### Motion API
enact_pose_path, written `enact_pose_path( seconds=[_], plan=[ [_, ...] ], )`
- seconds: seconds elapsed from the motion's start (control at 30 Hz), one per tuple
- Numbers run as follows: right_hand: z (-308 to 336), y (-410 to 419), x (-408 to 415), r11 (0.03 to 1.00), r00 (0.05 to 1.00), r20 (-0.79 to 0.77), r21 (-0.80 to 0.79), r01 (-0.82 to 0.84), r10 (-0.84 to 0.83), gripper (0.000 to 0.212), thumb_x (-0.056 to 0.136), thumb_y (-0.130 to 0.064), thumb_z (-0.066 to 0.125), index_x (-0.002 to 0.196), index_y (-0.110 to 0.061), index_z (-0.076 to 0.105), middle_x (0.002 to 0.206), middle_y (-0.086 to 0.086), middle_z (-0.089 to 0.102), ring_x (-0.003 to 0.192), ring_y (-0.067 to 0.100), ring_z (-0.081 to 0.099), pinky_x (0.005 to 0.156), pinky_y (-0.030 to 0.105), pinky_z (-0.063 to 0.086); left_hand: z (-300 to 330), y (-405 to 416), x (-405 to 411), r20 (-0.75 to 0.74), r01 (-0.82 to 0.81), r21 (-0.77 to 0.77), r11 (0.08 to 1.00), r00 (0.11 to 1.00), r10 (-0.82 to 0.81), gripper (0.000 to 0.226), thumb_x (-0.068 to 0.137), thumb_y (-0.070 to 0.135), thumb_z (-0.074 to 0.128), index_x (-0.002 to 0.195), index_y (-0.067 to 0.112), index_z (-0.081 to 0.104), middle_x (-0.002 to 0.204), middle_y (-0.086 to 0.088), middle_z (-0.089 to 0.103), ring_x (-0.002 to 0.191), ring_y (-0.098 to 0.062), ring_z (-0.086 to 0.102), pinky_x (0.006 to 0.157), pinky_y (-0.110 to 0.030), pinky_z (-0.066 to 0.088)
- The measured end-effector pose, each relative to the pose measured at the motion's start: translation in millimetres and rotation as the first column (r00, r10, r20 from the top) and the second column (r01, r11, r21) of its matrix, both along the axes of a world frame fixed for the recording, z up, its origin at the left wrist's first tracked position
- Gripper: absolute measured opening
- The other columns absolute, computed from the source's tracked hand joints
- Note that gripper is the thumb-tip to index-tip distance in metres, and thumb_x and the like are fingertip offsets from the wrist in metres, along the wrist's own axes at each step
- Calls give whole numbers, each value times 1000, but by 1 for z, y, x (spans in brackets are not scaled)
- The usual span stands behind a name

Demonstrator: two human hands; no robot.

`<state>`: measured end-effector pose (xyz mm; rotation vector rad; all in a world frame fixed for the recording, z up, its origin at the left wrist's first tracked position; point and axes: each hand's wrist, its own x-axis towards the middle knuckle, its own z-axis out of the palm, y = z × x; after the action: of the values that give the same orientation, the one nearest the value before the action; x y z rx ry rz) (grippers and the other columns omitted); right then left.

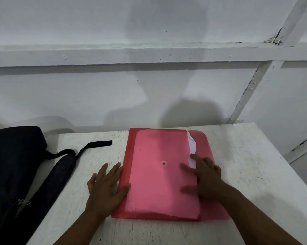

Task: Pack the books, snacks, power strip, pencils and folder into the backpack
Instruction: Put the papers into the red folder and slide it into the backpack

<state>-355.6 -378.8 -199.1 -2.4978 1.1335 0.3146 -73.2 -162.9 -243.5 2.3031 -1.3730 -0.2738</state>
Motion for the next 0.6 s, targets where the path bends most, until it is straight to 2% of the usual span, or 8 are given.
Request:
enact_pose_path(
  seconds=[0.17, 0.33, 0.43, 0.5, 0.6],
  plan=[
    [2, -6, -3, 999, 999, -23, 21, -37, 37, 90, 66, -82, 63, 144, -63, 22, 163, -15, -6, 146, 26, -5, 117, 48, 2, 1, 0, 0, -17, -5, -4, 1000, 1000, 5, 82, 81, 81, 27, 152, 41, 32, 159, 22, 24, 152, -8, 1, 121, -42, -5],
    [-1, -2, 6, 999, 999, -15, -6, -50, 50, 89, 68, -86, 56, 144, -65, 16, 164, -14, -8, 147, 31, -7, 118, 50, 0, -2, 0, 2, -17, -4, -7, 1000, 1000, 4, 82, 82, 80, 28, 154, 39, 30, 159, 21, 26, 152, -8, 1, 121, -42, -4],
    [-4, 2, 5, 999, 999, 38, -45, 6, -4, 86, 71, -87, 49, 147, -60, 17, 165, -12, -5, 149, 29, -7, 119, 52, -1, -3, 0, 2, -11, -4, -10, 1000, 1000, 4, 82, 83, 79, 28, 154, 39, 30, 159, 19, 29, 152, -8, 3, 121, -43, -2],
    [-7, 8, 3, 991, 992, 94, -102, 88, -79, 88, 74, -86, 47, 151, -51, 20, 164, -7, 4, 150, 27, -2, 118, 52, 3, -2, 0, 2, -22, -7, -16, 1000, 1000, 7, 82, 82, 79, 29, 154, 39, 30, 159, 19, 29, 152, -9, 3, 121, -43, -2],
    [-8, 18, 2, 940, 958, 223, -248, 233, -178, 92, 72, -86, 51, 147, -33, 38, 151, -3, 38, 139, 26, 31, 110, 49, 29, 0, 0, 0, -32, -11, -27, 1000, 999, 10, 82, 82, 79, 30, 153, 39, 31, 158, 19, 30, 152, -8, 3, 121, -43, -2]
  ],
)
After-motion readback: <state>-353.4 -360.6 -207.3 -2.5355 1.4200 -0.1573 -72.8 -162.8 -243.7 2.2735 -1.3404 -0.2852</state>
